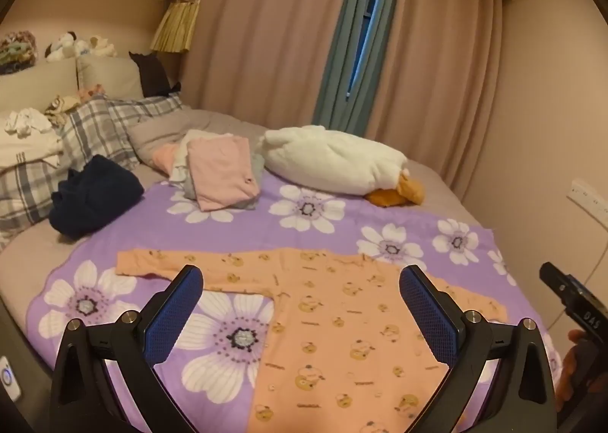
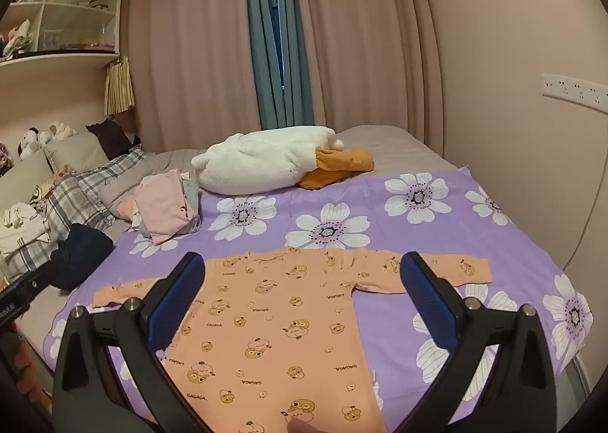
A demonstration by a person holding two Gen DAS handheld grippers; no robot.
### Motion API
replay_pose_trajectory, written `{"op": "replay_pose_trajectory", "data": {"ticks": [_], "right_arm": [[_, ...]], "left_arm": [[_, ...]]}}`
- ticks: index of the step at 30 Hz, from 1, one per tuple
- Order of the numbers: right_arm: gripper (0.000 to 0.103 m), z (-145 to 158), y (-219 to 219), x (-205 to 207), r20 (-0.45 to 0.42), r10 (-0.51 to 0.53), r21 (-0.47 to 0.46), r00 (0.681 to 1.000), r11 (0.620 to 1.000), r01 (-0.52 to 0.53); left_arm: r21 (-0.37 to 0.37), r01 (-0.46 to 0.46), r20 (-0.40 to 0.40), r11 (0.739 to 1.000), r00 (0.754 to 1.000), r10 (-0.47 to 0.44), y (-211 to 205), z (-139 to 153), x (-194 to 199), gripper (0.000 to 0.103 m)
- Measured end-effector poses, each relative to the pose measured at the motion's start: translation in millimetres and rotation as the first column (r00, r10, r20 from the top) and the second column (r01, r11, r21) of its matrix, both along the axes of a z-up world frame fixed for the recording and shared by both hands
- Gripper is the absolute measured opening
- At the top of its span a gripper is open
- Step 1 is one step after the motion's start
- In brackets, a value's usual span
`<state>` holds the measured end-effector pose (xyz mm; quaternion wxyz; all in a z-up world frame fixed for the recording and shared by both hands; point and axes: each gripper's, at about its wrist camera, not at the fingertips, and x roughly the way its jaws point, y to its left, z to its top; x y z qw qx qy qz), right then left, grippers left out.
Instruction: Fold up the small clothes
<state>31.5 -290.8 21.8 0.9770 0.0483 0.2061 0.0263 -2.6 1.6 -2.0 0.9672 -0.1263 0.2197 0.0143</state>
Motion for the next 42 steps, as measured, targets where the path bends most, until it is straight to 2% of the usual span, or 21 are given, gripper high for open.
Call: {"op": "replay_pose_trajectory", "data": {"ticks": [3, 6, 8, 18, 29, 42], "right_arm": [[0.103, -2, -2, -1, 0.002, 0.002, 0.009, 1.000, 1.000, -0.002], [0.103, -5, -4, 0, -0.004, 0.004, 0.007, 1.000, 1.000, -0.004], [0.103, 5, 11, 0, -0.015, -0.006, -0.010, 1.000, 1.000, 0.006], [0.103, 6, 8, -2, -0.013, -0.011, 0.000, 1.000, 1.000, 0.011], [0.103, 5, 5, -1, -0.015, -0.046, -0.001, 0.999, 0.999, 0.046], [0.103, 6, 4, 3, -0.019, -0.022, 0.006, 1.000, 1.000, 0.022]], "left_arm": [[0.009, 0.013, -0.027, 1.000, 1.000, -0.013, 0, -3, 5, 0.102], [0.012, -0.013, -0.017, 1.000, 1.000, 0.013, 1, -3, 4, 0.102], [0.010, -0.024, -0.008, 1.000, 1.000, 0.024, 2, -1, 0, 0.102], [0.020, -0.066, -0.011, 0.998, 0.998, 0.066, 3, -2, 3, 0.102], [0.038, -0.039, -0.032, 0.999, 0.999, 0.040, -2, -7, 7, 0.102], [0.057, -0.054, -0.036, 0.997, 0.998, 0.056, -3, -7, 7, 0.102]]}}
